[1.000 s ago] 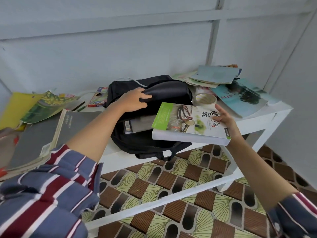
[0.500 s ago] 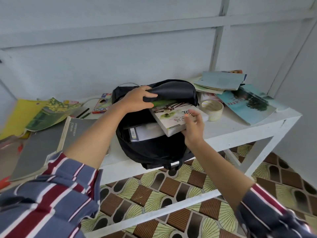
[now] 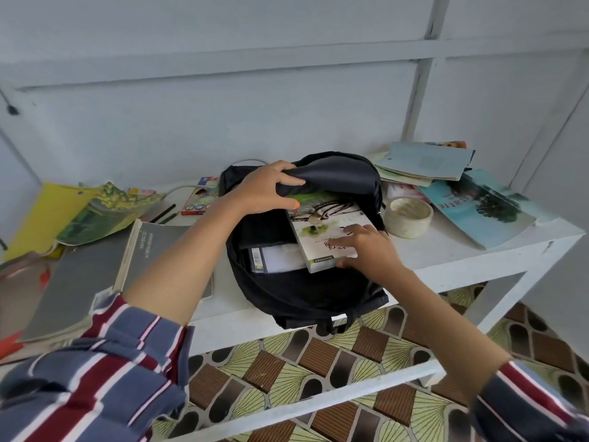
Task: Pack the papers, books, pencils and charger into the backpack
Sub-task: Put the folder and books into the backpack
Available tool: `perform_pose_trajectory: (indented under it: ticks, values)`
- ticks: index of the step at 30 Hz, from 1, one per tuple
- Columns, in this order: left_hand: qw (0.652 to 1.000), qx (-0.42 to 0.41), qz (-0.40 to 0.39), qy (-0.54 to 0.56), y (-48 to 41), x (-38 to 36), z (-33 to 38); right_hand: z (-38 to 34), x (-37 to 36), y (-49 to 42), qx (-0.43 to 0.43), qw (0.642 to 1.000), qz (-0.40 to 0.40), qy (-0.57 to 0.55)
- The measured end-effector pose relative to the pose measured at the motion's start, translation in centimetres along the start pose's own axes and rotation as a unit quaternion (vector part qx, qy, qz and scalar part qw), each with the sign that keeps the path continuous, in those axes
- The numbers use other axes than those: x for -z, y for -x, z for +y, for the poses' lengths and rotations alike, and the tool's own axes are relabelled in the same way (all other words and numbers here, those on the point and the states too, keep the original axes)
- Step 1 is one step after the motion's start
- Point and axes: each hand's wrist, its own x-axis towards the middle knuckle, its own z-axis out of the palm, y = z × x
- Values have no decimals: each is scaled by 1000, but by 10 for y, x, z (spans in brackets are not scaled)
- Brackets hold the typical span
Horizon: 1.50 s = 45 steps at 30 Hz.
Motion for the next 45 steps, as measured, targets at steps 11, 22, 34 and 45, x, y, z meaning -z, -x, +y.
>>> perform_pose_trajectory:
  ticks: [11, 22, 34, 45]
  values:
    - [1000, 1, -15, 15, 2, -4, -6, 6, -23, -48, -11, 992, 76, -101]
    - [1000, 14, -18, 14, -1, -5, -8, 9, -21, -64, 0, 991, 70, -111]
    - [995, 38, -88, -6, 36, -30, 6, -23, 28, 1, 114, 936, 102, -318]
    - [943, 208, 256, 51, 170, 15, -34, -135, 63, -34, 245, 878, 49, -407]
